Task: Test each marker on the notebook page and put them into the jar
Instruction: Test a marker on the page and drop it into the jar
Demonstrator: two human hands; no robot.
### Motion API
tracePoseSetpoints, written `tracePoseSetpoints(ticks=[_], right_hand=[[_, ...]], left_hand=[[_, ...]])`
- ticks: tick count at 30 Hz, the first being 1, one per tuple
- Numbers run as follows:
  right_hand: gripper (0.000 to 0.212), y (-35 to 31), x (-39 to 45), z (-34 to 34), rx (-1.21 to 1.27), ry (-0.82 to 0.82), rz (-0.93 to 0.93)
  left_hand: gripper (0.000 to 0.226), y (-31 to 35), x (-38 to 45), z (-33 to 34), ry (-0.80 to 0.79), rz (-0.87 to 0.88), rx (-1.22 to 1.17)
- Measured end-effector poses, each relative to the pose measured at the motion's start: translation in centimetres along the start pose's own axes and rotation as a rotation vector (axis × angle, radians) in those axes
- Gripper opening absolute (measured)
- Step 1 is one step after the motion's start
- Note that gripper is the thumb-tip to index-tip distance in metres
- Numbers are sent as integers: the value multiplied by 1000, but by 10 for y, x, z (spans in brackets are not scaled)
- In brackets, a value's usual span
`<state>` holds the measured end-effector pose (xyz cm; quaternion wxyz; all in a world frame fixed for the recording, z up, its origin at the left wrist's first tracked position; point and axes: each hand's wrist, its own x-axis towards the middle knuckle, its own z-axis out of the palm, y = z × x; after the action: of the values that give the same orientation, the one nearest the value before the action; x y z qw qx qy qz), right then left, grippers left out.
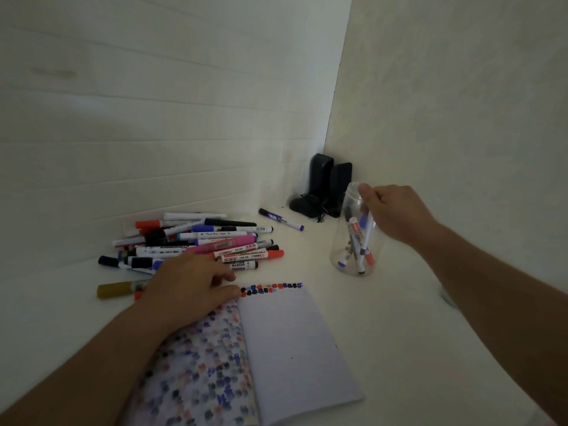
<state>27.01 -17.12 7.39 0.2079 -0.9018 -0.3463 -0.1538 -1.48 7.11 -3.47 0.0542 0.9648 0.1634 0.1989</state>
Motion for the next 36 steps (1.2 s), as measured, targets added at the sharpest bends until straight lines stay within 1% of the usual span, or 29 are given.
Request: tracePoseSetpoints(ticks=[1, 2, 3, 5, 6, 7, 8, 9, 11, 12, 14, 16, 18, 19, 21, 23, 25, 27, 28, 29, 30, 31, 32, 33, 34, 36], right_hand=[[64, -1, -1, -1, 7, -7, 4], [63, 0, 0, -1, -16, 20, -7], [57, 0, -2, 0, -65, 95, -38], [37, -9, -12, 5, -121, 377, -187], [29, -17, -20, 8, -80, 494, -303], [23, -31, -28, 12, 6, 532, -428], [19, -46, -36, 18, 112, 462, -538], [17, -62, -45, 26, 206, 299, -592], [16, -90, -64, 46, 310, -90, -537], [16, -100, -71, 58, 331, -218, -515], [21, -111, -85, 75, 367, -380, -529], [33, -118, -95, 87, 388, -542, -602], [47, -122, -105, 94, 330, -657, -663], [53, -122, -110, 98, 289, -678, -689], [61, -123, -118, 102, 220, -650, -732], [64, -123, -119, 104, 163, -626, -759], [64, -123, -119, 106, 150, -623, -764], [67, -123, -121, 110, 186, -595, -747], [67, -124, -121, 111, 257, -571, -696], [62, -124, -120, 113, 382, -529, -606], [53, -123, -117, 114, 538, -472, -489], [42, -123, -115, 114, 688, -414, -381], [33, -122, -112, 113, 809, -361, -312], [27, -120, -111, 111, 892, -334, -286], [28, -120, -112, 108, 958, -343, -279], [45, -119, -115, 103, 1093, -423, -227]], left_hand=[[42, 0, -1, 0, -38, -8, 1], [40, 1, -1, 0, -70, -8, 0], [39, 2, 0, 1, -87, -6, 1], [37, 5, 0, 2, -98, -8, -3], [37, 7, 1, 3, -94, -5, -3], [36, 8, 1, 3, -90, -2, 3], [35, 8, 1, 3, -84, -1, 7], [32, 7, 2, 1, -70, -6, 11], [22, 2, 3, -5, -37, -49, 16], [19, -3, 3, -9, -31, -77, 12], [18, -14, 2, -16, -62, -119, 16], [21, -25, 1, -21, -145, -153, 59], [21, -31, 2, -24, -182, -164, 116], [22, -32, 2, -25, -191, -163, 147], [24, -29, 2, -23, -204, -166, 189], [23, -24, 2, -19, -190, -175, 235], [22, -14, 1, -17, -133, -163, 269], [21, 1, 1, -19, -43, -148, 207], [23, 11, 0, -22, 17, -143, 114], [26, 21, -1, -25, 82, -122, -10], [29, 32, -2, -26, 130, -75, -126], [30, 41, -2, -26, 150, -11, -212], [32, 48, -3, -23, 143, 53, -276], [32, 54, -4, -19, 134, 109, -339], [28, 58, -6, -15, 124, 132, -406], [14, 62, -6, -9, 135, 116, -492]])
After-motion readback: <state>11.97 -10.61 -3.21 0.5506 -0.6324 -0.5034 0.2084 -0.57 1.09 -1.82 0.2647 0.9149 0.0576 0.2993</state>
